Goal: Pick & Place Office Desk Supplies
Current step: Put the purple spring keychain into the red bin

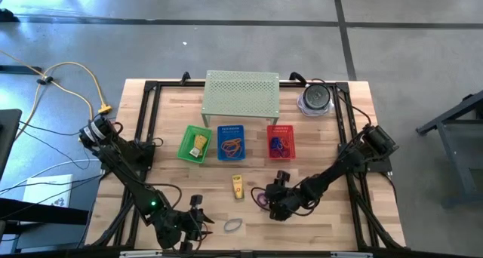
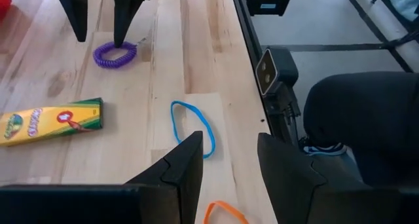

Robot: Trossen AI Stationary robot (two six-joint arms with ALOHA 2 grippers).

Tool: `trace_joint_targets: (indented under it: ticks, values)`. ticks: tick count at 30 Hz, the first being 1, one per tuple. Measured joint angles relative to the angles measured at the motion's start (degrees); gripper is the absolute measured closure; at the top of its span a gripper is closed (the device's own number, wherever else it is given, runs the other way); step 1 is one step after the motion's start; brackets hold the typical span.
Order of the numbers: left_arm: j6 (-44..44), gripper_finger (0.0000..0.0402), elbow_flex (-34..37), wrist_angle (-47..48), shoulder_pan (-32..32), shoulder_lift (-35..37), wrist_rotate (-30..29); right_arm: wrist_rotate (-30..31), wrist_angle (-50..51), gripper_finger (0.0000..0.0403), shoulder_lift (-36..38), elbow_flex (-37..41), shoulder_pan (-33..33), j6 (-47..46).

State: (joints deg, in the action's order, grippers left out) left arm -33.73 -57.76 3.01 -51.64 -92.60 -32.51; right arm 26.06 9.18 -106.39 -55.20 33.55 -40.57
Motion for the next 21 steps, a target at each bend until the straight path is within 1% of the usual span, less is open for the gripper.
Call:
trace_joint_targets:
  ticks: [7, 15, 18, 21]
  values:
    - [-1.4, 0.0262, 0.0, 0.0, -0.3, 0.0, 0.0, -0.7, -3.1, 0.0184, -0.1, 2.0, -1.1, 1.0]
    - [-2.3, 0.0262, 0.0, 0.0, -0.4, 0.0, -0.2, -3.1, -8.2, 0.0184, -4.6, 2.2, -2.7, 3.3]
    - [-2.3, 0.0262, 0.0, 0.0, -0.5, 0.0, -0.2, -3.1, -9.1, 0.0198, -5.6, 2.2, -2.8, 3.2]
    - [-2.3, 0.0262, 0.0, 0.0, -0.7, 0.0, -0.1, -3.5, -9.3, 0.0228, -5.7, 2.2, -2.7, 3.3]
